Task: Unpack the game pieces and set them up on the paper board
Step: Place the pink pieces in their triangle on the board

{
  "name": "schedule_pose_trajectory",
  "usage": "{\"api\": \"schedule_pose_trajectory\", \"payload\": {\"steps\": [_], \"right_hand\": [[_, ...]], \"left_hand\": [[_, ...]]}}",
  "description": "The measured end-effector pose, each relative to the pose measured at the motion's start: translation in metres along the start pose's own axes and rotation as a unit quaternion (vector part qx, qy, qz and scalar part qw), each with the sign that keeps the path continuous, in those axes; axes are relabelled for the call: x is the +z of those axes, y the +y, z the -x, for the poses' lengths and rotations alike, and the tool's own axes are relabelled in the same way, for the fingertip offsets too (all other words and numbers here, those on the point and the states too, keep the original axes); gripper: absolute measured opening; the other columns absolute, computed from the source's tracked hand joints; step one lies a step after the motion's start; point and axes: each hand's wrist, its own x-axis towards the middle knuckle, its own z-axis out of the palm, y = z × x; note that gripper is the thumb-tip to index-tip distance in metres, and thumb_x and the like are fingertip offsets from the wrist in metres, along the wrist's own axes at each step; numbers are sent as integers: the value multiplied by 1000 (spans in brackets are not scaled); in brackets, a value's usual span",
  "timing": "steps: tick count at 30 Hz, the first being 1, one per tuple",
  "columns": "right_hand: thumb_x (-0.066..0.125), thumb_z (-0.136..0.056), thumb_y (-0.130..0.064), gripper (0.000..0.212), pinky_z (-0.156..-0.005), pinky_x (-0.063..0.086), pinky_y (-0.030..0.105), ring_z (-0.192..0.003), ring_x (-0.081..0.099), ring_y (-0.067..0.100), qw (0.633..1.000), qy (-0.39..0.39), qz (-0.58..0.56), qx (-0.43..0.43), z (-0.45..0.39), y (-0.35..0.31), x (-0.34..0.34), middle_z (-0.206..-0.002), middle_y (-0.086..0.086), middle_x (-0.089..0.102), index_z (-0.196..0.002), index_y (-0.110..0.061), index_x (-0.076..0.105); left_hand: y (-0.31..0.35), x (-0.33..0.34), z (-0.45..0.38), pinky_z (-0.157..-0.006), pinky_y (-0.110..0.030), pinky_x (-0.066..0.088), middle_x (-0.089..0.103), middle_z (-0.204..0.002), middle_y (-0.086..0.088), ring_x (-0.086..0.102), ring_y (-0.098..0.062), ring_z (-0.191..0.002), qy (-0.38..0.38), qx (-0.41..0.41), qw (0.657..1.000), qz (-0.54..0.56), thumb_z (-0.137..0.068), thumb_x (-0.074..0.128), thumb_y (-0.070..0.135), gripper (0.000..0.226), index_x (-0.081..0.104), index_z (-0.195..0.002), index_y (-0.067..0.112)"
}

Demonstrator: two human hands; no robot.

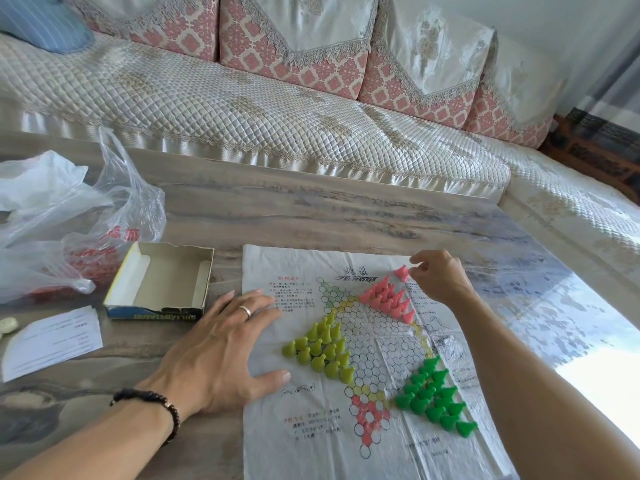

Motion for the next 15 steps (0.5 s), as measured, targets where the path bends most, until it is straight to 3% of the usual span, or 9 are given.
{"api": "schedule_pose_trajectory", "payload": {"steps": [4,9,13,15], "right_hand": [[67,-87,-21,17,-71,59,40,-70,66,17,1000,-25,-6,16,0,0,8,-94,6,71,-102,-13,71],[69,-82,-12,3,-69,58,36,-73,65,19,997,-23,-35,59,1,2,5,-79,6,69,-79,-10,69],[72,-77,-5,5,-75,60,43,-77,70,25,982,-14,-132,134,5,8,-6,-76,13,71,-76,-7,67],[71,-78,-2,7,-73,60,39,-71,70,23,975,-24,-178,134,9,7,-12,-77,16,72,-81,-2,65]], "left_hand": [[1,-1,1,-117,-27,-6,16,-156,14,4,0,-143,5,2,1000,9,-71,40,79,90,27,-146,32],[1,-1,1,-117,-27,-7,15,-156,14,4,0,-143,2,4,1000,6,-71,39,80,91,26,-147,32],[-1,1,1,-118,-28,-5,14,-156,14,2,0,-143,0,3,1000,1,-70,36,81,92,24,-147,32],[-1,1,1,-118,-28,-5,14,-156,14,2,0,-143,1,5,1000,1,-70,36,82,92,25,-147,32]]}}
